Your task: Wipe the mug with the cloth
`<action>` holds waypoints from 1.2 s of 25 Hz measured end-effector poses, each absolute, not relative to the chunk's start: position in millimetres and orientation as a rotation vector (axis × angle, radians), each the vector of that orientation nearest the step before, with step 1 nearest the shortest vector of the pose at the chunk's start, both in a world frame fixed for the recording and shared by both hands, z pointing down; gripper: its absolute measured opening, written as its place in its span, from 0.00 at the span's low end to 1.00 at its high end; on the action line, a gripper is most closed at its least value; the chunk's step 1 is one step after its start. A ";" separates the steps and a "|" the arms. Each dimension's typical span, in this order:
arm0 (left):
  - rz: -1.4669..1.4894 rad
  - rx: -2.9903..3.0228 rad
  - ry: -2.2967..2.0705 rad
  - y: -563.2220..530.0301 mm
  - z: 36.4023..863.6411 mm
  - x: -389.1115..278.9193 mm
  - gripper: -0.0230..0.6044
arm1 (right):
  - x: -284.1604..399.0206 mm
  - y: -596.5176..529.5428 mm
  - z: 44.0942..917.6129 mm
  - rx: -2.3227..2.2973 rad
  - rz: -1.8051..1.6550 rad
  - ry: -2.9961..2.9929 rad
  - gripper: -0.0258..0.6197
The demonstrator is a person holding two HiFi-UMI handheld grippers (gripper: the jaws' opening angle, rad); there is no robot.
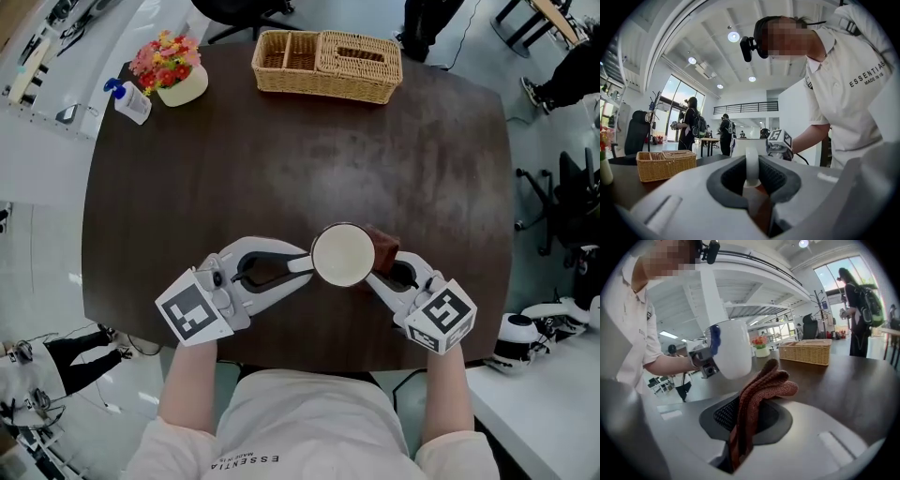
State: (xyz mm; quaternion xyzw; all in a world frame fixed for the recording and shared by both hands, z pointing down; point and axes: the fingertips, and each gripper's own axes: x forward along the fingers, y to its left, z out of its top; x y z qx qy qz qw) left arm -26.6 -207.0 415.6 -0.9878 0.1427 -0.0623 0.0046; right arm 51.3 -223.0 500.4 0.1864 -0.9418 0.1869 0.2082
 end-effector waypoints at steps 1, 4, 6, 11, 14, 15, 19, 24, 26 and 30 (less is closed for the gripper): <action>-0.208 -3.089 0.437 -207.4 421.1 -26.6 0.14 | 59.1 -230.3 504.0 0.585 0.516 -2.587 0.17; -0.236 -3.152 0.448 -211.2 446.5 -27.6 0.14 | 74.8 -247.4 509.7 0.730 0.551 -2.550 0.17; -0.246 -3.264 0.521 -214.8 467.9 -30.2 0.14 | 75.4 -250.1 511.7 0.737 0.590 -2.562 0.17; -0.297 -3.299 0.518 -216.6 504.3 -29.0 0.14 | 71.3 -245.2 525.2 0.728 0.567 -2.540 0.17; -0.358 -3.266 0.478 -215.3 521.4 -28.0 0.14 | 67.6 -243.5 531.7 0.740 0.576 -2.541 0.17; -0.372 -3.253 0.461 -214.1 524.6 -27.8 0.14 | 65.3 -242.5 533.3 0.733 0.579 -2.544 0.17; -0.380 -3.221 0.423 -211.2 527.7 -28.0 0.14 | 58.2 -240.2 537.4 0.709 0.573 -2.540 0.17; -0.369 -3.252 0.420 -210.5 533.4 -32.6 0.14 | 57.1 -237.8 539.3 0.706 0.582 -2.540 0.17; -0.410 -3.238 0.428 -209.5 536.4 -35.1 0.14 | 57.6 -236.4 539.0 0.708 0.584 -2.537 0.17; -0.574 -3.142 0.480 -207.3 553.0 -42.7 0.15 | 58.3 -235.2 540.1 0.726 0.606 -2.543 0.17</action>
